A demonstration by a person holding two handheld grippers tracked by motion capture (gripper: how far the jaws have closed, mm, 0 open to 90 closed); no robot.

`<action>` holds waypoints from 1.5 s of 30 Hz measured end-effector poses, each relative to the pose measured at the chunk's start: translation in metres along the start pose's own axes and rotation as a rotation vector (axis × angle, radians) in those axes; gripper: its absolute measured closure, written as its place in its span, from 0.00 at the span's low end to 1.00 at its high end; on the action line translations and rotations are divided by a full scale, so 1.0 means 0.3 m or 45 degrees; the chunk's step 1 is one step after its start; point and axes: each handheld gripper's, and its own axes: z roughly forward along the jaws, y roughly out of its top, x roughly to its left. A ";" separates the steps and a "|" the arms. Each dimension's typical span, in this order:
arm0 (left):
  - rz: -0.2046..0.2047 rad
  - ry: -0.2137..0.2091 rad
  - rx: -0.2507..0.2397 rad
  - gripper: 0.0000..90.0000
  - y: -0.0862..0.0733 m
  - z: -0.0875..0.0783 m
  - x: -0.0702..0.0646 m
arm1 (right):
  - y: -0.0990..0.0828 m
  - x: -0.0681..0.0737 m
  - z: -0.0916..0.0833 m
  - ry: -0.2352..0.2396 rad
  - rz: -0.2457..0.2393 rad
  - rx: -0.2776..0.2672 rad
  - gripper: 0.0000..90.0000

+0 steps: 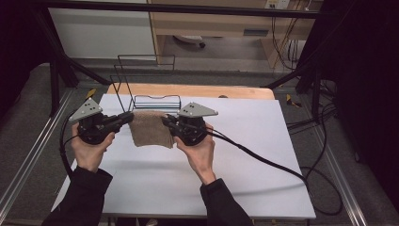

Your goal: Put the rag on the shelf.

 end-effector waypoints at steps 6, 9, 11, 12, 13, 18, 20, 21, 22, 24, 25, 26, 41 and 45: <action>0.007 0.007 -0.024 0.95 0.021 -0.005 0.010 | 0.033 0.003 0.004 -0.011 -0.027 -0.020 0.93; 0.010 0.012 -0.039 0.95 0.037 -0.010 0.016 | 0.050 0.004 0.007 -0.014 -0.036 -0.033 0.93; 0.009 0.013 -0.054 0.95 0.054 -0.013 0.023 | 0.061 0.002 0.008 -0.016 -0.034 -0.037 0.93; 0.009 0.014 -0.059 0.95 0.060 -0.013 0.025 | 0.066 0.001 0.010 -0.019 -0.036 -0.041 0.93; 0.011 0.015 -0.059 0.95 0.064 -0.012 0.026 | 0.071 0.000 0.011 -0.021 -0.039 -0.045 0.93; 0.010 0.017 -0.076 0.95 0.084 -0.010 0.034 | 0.096 -0.004 0.014 -0.031 -0.047 -0.060 0.93; 0.011 0.015 -0.082 0.95 0.092 -0.009 0.037 | 0.104 -0.008 0.015 -0.035 -0.050 -0.063 0.93; 0.011 0.015 -0.082 0.95 0.092 -0.009 0.037 | 0.108 -0.009 0.015 -0.036 -0.051 -0.066 0.93; 0.010 0.016 -0.086 0.95 0.096 -0.008 0.038 | 0.112 -0.010 0.016 -0.037 -0.054 -0.069 0.93; 0.013 0.016 -0.089 0.95 0.104 -0.007 0.041 | 0.120 -0.012 0.017 -0.039 -0.055 -0.079 0.93; 0.012 0.015 -0.094 0.95 0.108 -0.007 0.043 | 0.123 -0.014 0.017 -0.041 -0.063 -0.082 0.93; 0.013 0.015 -0.099 0.95 0.113 -0.007 0.044 | 0.127 -0.015 0.017 -0.042 -0.063 -0.088 0.93; 0.030 0.040 -0.158 0.95 0.193 -0.014 0.068 | 0.202 -0.026 0.033 -0.065 -0.101 -0.151 0.93; 0.033 0.043 -0.178 0.95 0.219 -0.013 0.071 | 0.223 -0.031 0.033 -0.072 -0.112 -0.167 0.93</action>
